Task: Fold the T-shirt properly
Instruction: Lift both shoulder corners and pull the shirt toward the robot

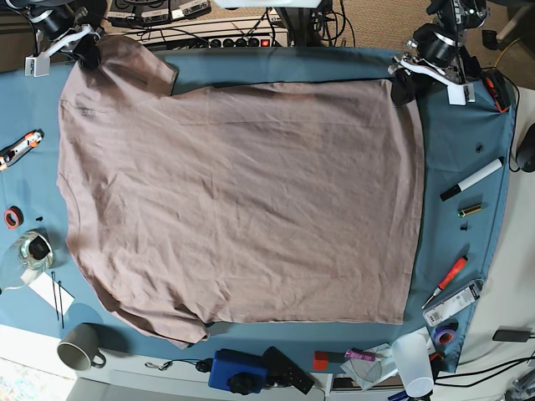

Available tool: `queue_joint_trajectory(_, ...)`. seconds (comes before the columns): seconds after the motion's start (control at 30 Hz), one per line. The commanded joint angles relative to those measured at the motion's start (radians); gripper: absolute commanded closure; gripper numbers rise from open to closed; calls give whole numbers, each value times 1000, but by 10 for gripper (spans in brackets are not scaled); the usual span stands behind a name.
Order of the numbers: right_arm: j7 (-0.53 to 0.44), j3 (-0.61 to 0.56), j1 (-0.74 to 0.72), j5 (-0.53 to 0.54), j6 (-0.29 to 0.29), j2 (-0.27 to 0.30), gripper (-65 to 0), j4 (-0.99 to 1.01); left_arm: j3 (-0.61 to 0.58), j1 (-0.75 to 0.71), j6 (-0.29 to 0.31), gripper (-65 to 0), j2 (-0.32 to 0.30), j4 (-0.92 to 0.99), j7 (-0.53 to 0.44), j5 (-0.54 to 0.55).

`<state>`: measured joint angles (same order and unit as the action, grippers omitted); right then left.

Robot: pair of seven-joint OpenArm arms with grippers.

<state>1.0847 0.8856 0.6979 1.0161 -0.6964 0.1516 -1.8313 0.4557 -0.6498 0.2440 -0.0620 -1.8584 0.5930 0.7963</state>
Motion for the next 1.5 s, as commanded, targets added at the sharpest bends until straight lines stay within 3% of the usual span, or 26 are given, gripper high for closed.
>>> queue_joint_trajectory(0.0,-11,12,8,16,-2,14,0,-16,-2,-12,-6,-193,2,-3,34,-9)
queue_joint_trajectory(0.13,-11,12,8,16,-2,14,0,-16,-2,-12,-31,-14,1,-3,-18,-11)
queue_joint_trajectory(0.17,-11,12,8,16,-2,14,0,-16,-2,-12,-39,0,1,-3,-27,-13)
queue_joint_trajectory(0.3,-11,12,8,16,-2,14,0,-16,-2,-12,-32,0,0,-3,-36,-72)
queue_joint_trajectory(0.47,-13,12,8,18,-2,14,0,-16,-1,-13,-32,0,0,-27,-32,-71)
queue_joint_trajectory(0.73,3,43,9,56,-2,14,0,-17,-1,-91,-32,0,0,-201,5,-90)
queue_joint_trajectory(0.97,97,169,60,253,-2,14,0,-17,5,-159,-33,0,0,-266,6,-113)
queue_joint_trajectory(1.07,113,217,84,286,-2,14,0,-17,39,-179,-33,0,0,-267,17,-111)
queue_joint_trajectory(1.17,143,258,100,327,-2,14,0,-16,99,-203,-31,0,-1,-267,34,-62)
queue_joint_trajectory(1.3,143,271,100,330,-2,14,0,-17,167,-225,44,0,-3,-267,81,21)
queue_joint_trajectory(1.47,139,271,90,327,-2,14,0,-17,176,-230,45,0,-2,-267,87,80)
